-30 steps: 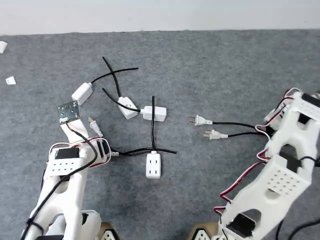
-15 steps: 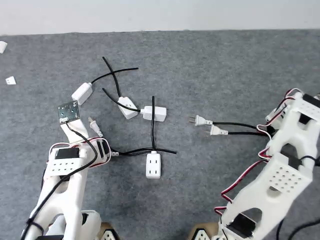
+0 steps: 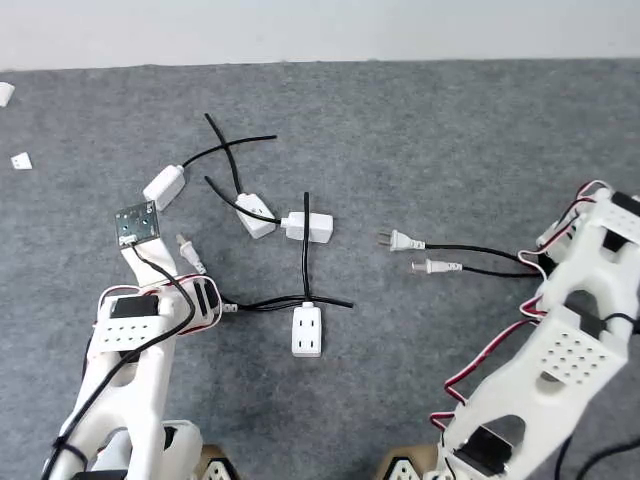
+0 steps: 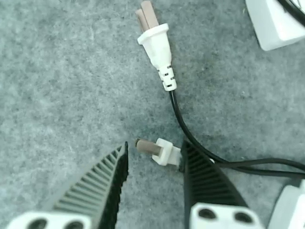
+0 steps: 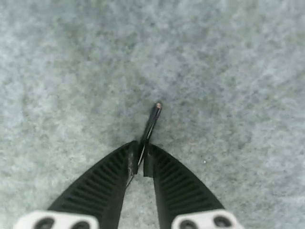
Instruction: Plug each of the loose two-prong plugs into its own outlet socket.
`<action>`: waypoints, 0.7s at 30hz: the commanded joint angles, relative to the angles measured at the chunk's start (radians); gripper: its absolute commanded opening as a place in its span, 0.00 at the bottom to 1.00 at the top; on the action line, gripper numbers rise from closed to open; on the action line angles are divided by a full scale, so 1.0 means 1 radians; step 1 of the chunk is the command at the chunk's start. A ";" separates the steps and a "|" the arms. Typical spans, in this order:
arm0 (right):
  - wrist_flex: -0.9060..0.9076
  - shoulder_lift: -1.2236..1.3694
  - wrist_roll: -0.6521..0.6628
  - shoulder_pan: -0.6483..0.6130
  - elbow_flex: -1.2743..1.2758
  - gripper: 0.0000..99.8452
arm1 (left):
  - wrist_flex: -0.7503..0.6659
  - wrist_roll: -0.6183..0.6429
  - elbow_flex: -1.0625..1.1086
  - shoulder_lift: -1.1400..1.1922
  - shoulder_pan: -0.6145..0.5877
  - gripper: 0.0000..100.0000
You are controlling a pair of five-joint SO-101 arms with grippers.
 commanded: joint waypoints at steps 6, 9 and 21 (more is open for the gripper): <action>0.133 -0.321 0.080 -0.174 -0.049 0.01 | 0.008 -0.008 -0.016 -0.015 0.008 0.16; 0.170 -0.420 0.094 -0.239 -0.049 0.01 | 0.008 -0.008 -0.016 -0.015 0.006 0.16; 0.266 -0.406 0.305 -0.306 -0.044 0.06 | 0.008 -0.008 -0.016 -0.015 0.009 0.16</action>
